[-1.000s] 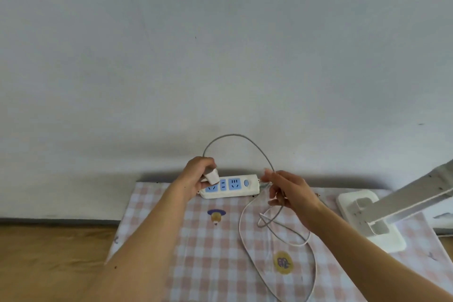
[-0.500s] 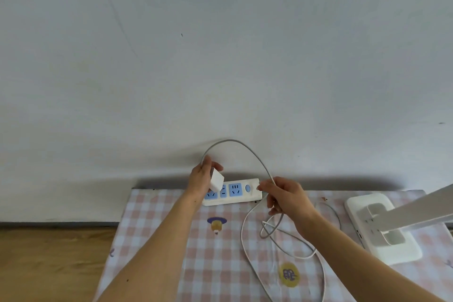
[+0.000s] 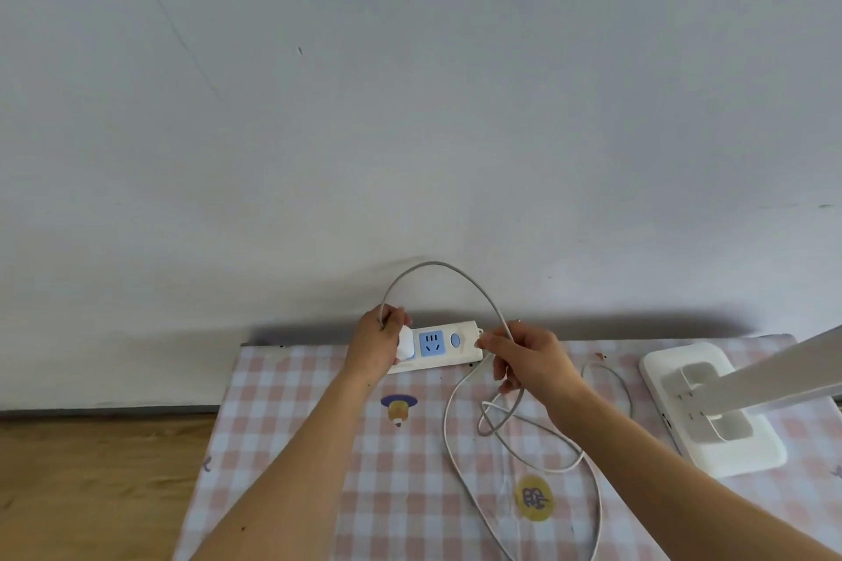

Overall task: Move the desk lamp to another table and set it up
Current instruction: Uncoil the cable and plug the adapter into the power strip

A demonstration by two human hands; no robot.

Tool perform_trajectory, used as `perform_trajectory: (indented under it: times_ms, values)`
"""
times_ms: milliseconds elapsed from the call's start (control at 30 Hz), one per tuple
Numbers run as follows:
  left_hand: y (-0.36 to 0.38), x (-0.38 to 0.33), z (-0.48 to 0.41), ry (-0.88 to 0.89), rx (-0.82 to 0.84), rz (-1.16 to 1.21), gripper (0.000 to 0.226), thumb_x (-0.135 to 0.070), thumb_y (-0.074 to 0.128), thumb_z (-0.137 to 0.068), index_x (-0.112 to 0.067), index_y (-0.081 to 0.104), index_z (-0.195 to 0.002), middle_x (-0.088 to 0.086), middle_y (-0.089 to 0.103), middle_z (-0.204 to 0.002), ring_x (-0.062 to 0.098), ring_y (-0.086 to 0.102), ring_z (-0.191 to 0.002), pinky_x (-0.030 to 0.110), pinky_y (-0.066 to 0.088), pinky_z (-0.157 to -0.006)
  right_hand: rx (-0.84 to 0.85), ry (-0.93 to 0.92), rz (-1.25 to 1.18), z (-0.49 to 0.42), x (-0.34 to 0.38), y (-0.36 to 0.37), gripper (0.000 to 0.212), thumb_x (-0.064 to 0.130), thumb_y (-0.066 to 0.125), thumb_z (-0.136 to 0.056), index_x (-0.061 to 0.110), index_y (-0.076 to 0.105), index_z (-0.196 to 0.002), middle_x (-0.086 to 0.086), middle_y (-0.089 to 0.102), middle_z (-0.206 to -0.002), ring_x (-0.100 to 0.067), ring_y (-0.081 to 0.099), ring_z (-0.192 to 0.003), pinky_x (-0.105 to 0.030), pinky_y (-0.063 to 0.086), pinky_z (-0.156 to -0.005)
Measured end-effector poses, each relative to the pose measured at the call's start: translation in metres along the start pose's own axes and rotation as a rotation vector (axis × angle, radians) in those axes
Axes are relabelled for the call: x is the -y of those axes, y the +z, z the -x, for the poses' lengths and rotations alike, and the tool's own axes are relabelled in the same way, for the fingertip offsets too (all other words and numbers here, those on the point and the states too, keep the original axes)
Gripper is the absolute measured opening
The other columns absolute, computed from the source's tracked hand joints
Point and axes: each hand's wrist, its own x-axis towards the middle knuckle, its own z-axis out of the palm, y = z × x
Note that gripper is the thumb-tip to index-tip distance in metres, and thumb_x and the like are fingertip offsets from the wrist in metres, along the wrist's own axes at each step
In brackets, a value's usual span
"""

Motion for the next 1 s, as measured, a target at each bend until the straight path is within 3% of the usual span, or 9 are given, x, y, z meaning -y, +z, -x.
perform_trajectory:
  times_ms: [167,300,367,433,600,800,1000]
  values:
    - [0.0,-0.002,0.0,0.006,0.013,-0.102,0.024,-0.027,0.047,-0.097,-0.006,0.059,-0.099,0.013,0.062,-0.099,0.022,0.061,-0.083,0.037,0.053,-0.066,0.013,0.005,0.013,-0.001,-0.003,0.001,0.012,0.02,0.066,-0.087,0.01,0.071,-0.081,0.0,0.059,-0.05,-0.006,0.052,-0.043,-0.025,0.051,-0.05]
    - [0.009,-0.004,0.002,0.092,-0.066,-0.44,0.035,-0.039,0.045,-0.097,-0.007,0.057,-0.107,0.015,0.056,-0.106,0.023,0.055,-0.087,0.03,0.044,-0.067,0.02,-0.013,0.081,-0.002,-0.001,0.004,0.012,0.02,0.065,-0.086,0.013,0.069,-0.077,0.001,0.06,-0.049,-0.007,0.053,-0.045,-0.026,0.051,-0.052]
    - [0.013,-0.004,0.002,0.119,-0.077,-0.571,0.036,-0.037,0.041,-0.099,-0.009,0.056,-0.114,0.014,0.053,-0.11,0.025,0.054,-0.095,0.035,0.048,-0.075,0.033,-0.024,0.115,-0.002,0.001,0.006,0.012,0.021,0.065,-0.086,0.013,0.07,-0.078,0.001,0.061,-0.051,-0.007,0.054,-0.046,-0.026,0.052,-0.054]
    - [0.015,-0.006,0.001,0.085,-0.102,-0.592,0.037,-0.04,0.039,-0.099,-0.009,0.054,-0.114,0.015,0.052,-0.111,0.029,0.056,-0.097,0.041,0.051,-0.081,0.04,-0.031,0.142,-0.002,0.003,0.006,0.013,0.023,0.065,-0.087,0.013,0.069,-0.079,0.001,0.061,-0.053,-0.007,0.055,-0.047,-0.026,0.052,-0.055]
    - [0.027,-0.003,0.004,0.073,-0.142,-0.573,0.036,-0.041,0.038,-0.098,-0.008,0.049,-0.11,0.015,0.052,-0.111,0.031,0.057,-0.098,0.039,0.05,-0.074,0.021,-0.031,0.189,-0.002,0.002,0.002,0.012,0.02,0.063,-0.088,0.013,0.068,-0.08,0.002,0.062,-0.054,-0.005,0.055,-0.047,-0.023,0.05,-0.053]
    - [0.03,-0.002,0.0,0.115,-0.112,-0.61,0.038,-0.038,0.036,-0.098,-0.006,0.049,-0.114,0.018,0.052,-0.117,0.035,0.052,-0.105,0.04,0.043,-0.084,0.003,-0.021,0.214,-0.006,-0.005,-0.007,0.011,0.018,0.064,-0.087,0.015,0.068,-0.077,0.0,0.061,-0.052,-0.004,0.054,-0.044,-0.025,0.051,-0.054]
    - [0.031,0.001,0.004,0.101,-0.113,-0.589,0.038,-0.04,0.036,-0.098,-0.007,0.047,-0.115,0.019,0.05,-0.118,0.037,0.051,-0.105,0.043,0.043,-0.083,0.044,0.021,0.354,-0.008,-0.016,-0.009,0.009,0.021,0.064,-0.087,0.019,0.067,-0.079,0.001,0.065,-0.056,-0.008,0.056,-0.048,-0.026,0.051,-0.057]
